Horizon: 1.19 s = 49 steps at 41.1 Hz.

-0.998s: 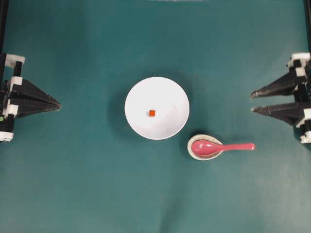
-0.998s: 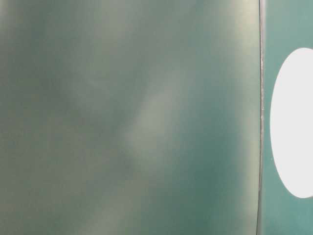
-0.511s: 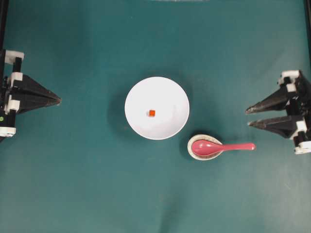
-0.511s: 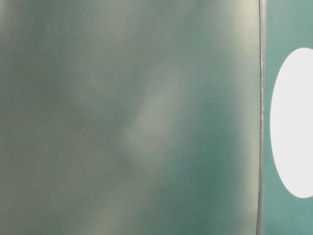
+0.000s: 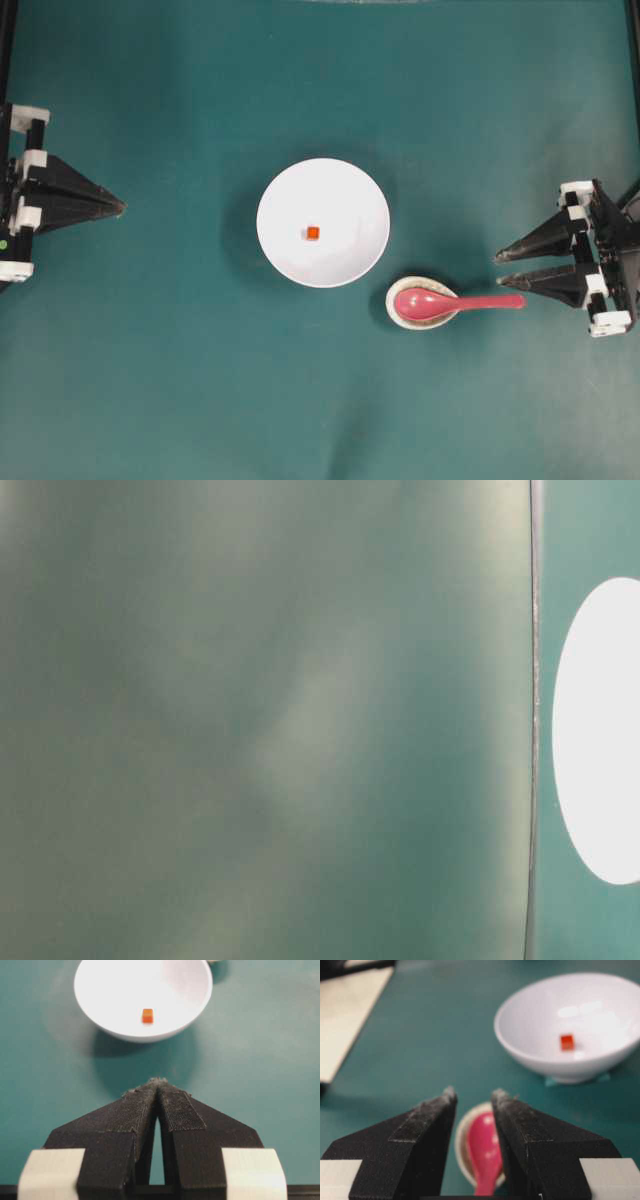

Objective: Grip the spoon and scoop the red block from the bowl with right arm.
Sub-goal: 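Lower the right gripper around the pink spoon handle and close it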

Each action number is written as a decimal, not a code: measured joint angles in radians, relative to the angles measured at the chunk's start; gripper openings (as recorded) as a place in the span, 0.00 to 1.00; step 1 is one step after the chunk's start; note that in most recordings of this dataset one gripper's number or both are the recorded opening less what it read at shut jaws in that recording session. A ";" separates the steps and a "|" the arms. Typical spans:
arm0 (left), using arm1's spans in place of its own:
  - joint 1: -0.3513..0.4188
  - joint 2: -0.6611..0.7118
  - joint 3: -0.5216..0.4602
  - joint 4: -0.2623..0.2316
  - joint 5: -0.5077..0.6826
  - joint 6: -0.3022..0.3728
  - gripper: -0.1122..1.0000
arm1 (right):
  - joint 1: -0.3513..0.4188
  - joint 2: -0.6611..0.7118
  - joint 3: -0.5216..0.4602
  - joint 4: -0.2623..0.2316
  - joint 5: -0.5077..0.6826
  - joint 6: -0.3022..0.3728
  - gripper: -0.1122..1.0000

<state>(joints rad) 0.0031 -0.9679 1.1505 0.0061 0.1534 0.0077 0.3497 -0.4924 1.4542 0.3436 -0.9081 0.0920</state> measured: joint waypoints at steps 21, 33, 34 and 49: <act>0.000 0.000 0.000 0.002 -0.002 0.000 0.10 | 0.063 0.153 0.026 0.069 -0.040 -0.003 0.48; 0.000 0.000 0.000 0.002 -0.002 0.000 0.10 | 0.120 0.242 0.026 0.110 -0.091 -0.003 0.48; 0.000 0.000 0.000 0.002 -0.002 0.000 0.10 | 0.130 0.253 0.026 0.118 -0.098 -0.003 0.48; 0.000 0.000 0.000 0.002 -0.002 0.000 0.10 | 0.279 0.440 0.003 0.268 -0.213 -0.005 0.48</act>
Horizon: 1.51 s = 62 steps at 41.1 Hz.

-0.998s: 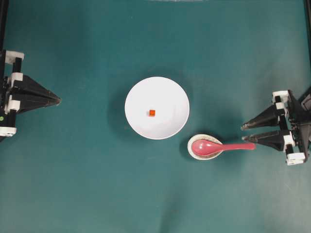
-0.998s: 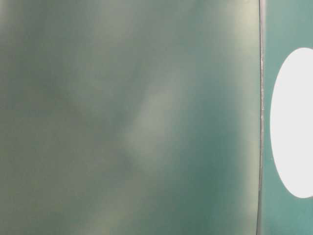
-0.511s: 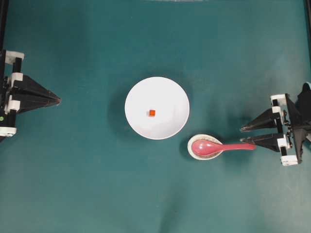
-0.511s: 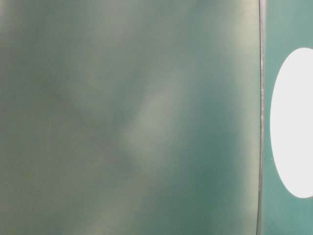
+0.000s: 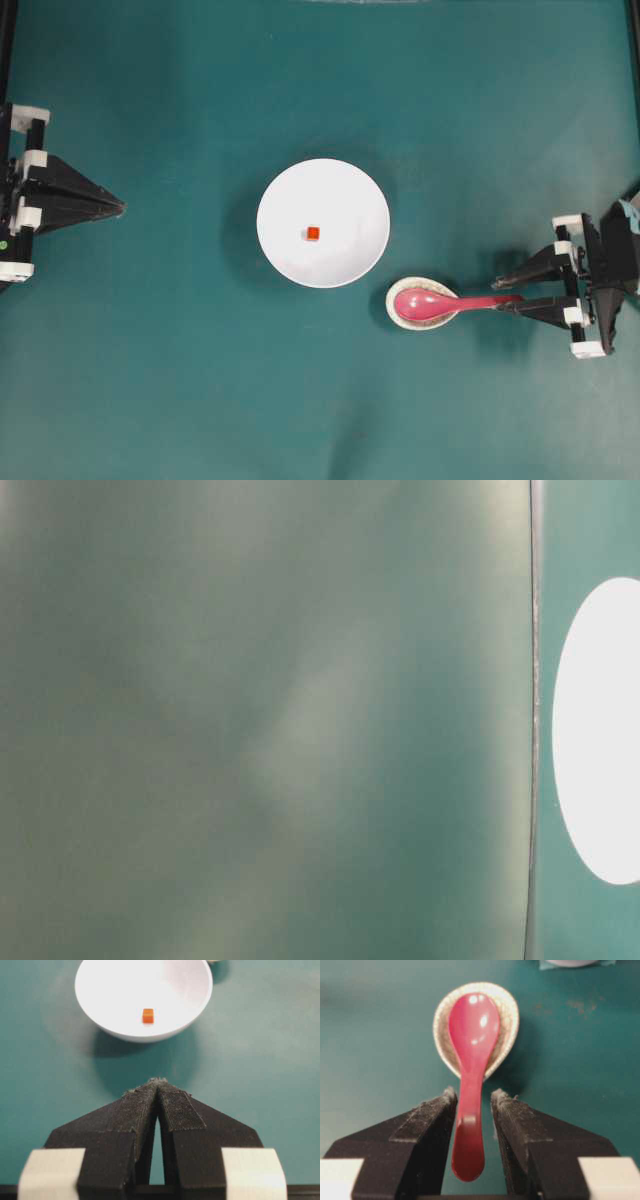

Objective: Grip the spoon and scoop the red block from the bowl with right arm.
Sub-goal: 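Lower the right gripper around the pink spoon handle and close it, then lift the pink spoon out of the spoon rest with the right gripper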

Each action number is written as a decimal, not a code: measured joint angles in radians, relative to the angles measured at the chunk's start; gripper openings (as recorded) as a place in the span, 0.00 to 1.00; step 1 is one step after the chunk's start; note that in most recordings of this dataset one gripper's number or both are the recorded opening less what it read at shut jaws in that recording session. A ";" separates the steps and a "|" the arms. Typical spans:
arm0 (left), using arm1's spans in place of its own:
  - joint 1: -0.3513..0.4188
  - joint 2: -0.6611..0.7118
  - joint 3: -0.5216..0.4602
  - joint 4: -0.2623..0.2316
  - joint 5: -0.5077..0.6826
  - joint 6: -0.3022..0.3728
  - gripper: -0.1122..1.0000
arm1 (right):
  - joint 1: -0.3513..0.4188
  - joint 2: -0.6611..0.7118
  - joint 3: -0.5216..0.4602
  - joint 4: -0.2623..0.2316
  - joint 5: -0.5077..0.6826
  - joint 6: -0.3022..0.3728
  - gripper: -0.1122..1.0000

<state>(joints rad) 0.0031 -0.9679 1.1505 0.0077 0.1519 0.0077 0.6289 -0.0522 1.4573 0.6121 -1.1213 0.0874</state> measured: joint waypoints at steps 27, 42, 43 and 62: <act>0.000 0.008 0.000 0.000 0.000 0.000 0.10 | 0.049 0.137 -0.026 0.044 -0.069 0.000 0.48; 0.000 0.008 0.000 0.000 0.000 0.000 0.10 | 0.049 0.150 -0.014 0.048 -0.081 0.000 0.48; 0.000 0.008 0.000 0.000 0.002 0.000 0.10 | 0.049 0.153 -0.014 0.046 -0.086 0.000 0.48; 0.000 0.008 0.000 0.000 0.002 0.000 0.10 | 0.081 0.172 -0.015 0.048 -0.117 -0.006 0.47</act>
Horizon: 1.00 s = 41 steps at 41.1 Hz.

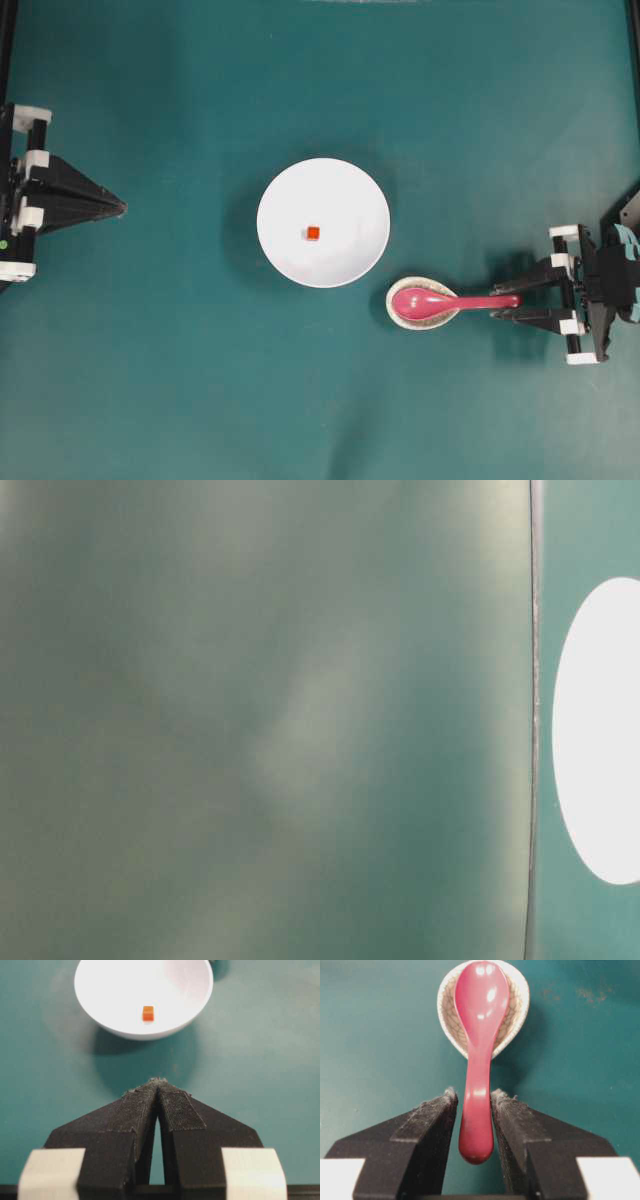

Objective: Grip the spoon and scoop the red block from the bowl with right arm.
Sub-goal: 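Lift the pink spoon out of the spoon rest with the right gripper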

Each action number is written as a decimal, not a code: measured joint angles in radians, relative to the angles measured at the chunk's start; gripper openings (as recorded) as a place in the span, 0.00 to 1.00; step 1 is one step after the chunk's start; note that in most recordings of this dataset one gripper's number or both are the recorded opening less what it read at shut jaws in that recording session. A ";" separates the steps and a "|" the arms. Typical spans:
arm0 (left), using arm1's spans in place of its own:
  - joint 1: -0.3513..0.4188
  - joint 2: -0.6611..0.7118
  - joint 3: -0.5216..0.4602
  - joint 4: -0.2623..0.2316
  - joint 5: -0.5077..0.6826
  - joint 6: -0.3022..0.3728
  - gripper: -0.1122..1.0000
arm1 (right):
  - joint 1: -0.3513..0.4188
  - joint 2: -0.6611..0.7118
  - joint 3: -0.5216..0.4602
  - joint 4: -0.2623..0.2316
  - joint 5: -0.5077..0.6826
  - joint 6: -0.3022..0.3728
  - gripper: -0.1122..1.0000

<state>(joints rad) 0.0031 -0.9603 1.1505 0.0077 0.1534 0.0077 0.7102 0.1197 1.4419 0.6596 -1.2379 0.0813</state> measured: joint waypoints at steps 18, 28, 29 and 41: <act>0.000 0.000 0.000 0.000 0.000 0.000 0.10 | 0.000 0.003 0.000 0.000 -0.008 -0.005 0.46; 0.000 0.000 0.000 0.002 0.000 0.000 0.10 | 0.000 0.005 -0.002 0.002 -0.009 -0.008 0.46; 0.000 0.000 0.000 0.000 0.000 0.000 0.10 | 0.000 0.006 0.000 0.003 -0.009 -0.008 0.46; 0.000 0.000 0.000 0.000 -0.002 0.000 0.10 | -0.002 0.006 0.000 0.008 -0.009 -0.015 0.38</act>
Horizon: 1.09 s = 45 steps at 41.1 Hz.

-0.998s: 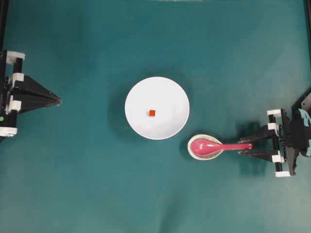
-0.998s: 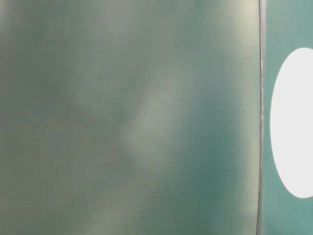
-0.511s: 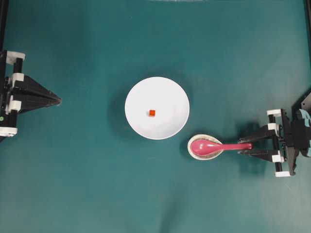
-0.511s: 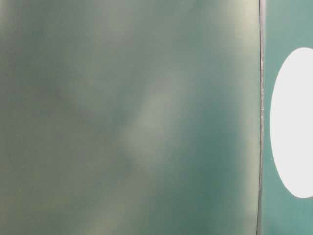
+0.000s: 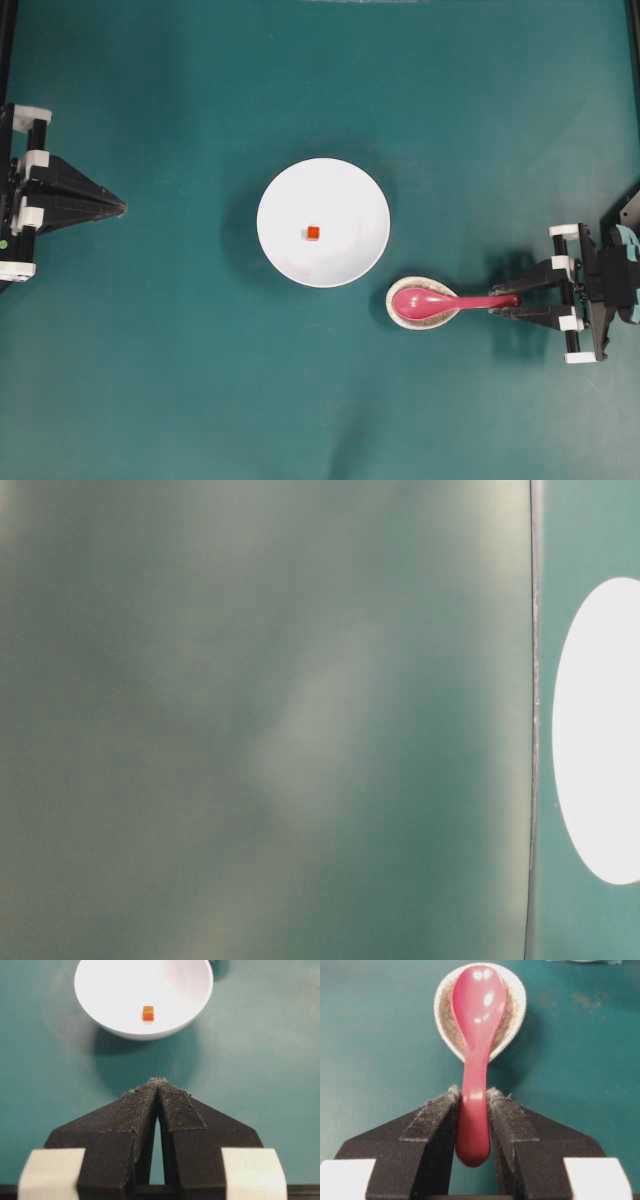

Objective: Grip the spoon and scoop the red block from the bowl with right arm.
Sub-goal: 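Lift the pink spoon out of the spoon rest with the right gripper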

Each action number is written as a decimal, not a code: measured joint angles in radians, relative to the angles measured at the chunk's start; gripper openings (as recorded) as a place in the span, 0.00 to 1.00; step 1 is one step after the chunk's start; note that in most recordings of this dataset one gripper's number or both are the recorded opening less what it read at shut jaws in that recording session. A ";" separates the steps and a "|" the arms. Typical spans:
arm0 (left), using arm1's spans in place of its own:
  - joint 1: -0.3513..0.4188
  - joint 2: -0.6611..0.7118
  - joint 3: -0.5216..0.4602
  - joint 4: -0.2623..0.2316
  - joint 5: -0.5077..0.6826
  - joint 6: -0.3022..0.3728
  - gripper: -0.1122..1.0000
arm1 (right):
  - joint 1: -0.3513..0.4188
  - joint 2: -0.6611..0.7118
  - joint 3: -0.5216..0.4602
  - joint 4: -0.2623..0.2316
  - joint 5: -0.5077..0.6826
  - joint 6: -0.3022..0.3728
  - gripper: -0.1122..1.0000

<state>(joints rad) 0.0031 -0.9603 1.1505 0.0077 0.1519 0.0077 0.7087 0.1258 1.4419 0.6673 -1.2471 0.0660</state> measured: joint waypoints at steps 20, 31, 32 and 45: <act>0.000 -0.002 0.000 0.002 0.002 -0.002 0.10 | 0.002 0.000 -0.003 0.002 0.000 0.000 0.33; 0.000 0.000 0.000 0.000 0.002 -0.002 0.10 | 0.000 -0.044 -0.003 0.000 -0.003 -0.003 0.33; 0.000 0.000 0.000 0.002 0.003 -0.002 0.10 | 0.000 -0.055 -0.003 0.002 -0.005 -0.003 0.33; 0.000 0.000 0.000 0.002 0.014 -0.006 0.10 | -0.046 -0.270 -0.006 0.002 0.124 -0.114 0.33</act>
<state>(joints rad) 0.0031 -0.9603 1.1505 0.0092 0.1657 0.0015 0.6627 -0.1442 1.4358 0.6688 -1.1229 -0.0476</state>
